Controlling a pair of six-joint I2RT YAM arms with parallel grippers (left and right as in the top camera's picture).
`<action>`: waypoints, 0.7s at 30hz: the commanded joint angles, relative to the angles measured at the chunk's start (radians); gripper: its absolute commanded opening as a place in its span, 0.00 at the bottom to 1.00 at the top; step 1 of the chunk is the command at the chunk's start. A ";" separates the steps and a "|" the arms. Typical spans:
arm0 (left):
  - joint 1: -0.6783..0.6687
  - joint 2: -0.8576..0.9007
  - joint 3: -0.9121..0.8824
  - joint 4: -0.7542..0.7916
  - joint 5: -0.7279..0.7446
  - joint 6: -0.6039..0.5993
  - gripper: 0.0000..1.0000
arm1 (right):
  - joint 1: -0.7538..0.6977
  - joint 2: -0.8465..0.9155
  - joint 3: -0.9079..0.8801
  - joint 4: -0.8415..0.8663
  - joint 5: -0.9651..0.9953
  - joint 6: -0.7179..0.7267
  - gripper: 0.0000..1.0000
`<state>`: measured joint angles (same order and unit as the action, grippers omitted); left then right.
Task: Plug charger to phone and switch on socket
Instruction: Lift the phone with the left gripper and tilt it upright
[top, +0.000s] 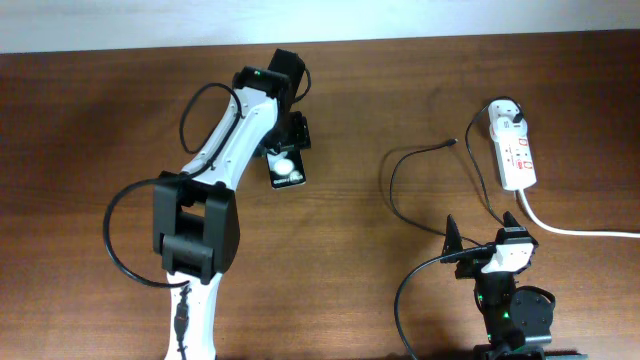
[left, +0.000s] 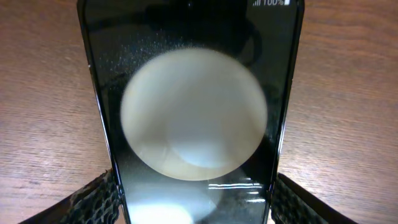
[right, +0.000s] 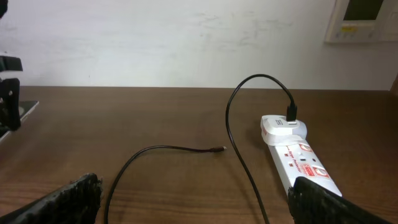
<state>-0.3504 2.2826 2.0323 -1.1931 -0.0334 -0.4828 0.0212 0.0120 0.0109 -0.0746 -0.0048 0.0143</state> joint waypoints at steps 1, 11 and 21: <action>0.006 -0.011 0.130 -0.058 -0.011 0.006 0.62 | 0.006 -0.007 -0.005 -0.005 -0.002 -0.003 0.99; 0.016 -0.011 0.708 -0.412 -0.011 0.070 0.61 | 0.006 -0.007 -0.005 -0.005 -0.002 -0.003 0.99; 0.034 -0.189 0.897 -0.495 0.038 0.118 0.61 | 0.006 -0.007 -0.005 -0.005 -0.002 -0.003 0.99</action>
<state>-0.3199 2.2131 2.8971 -1.6917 -0.0029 -0.3840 0.0212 0.0113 0.0109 -0.0750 -0.0048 0.0151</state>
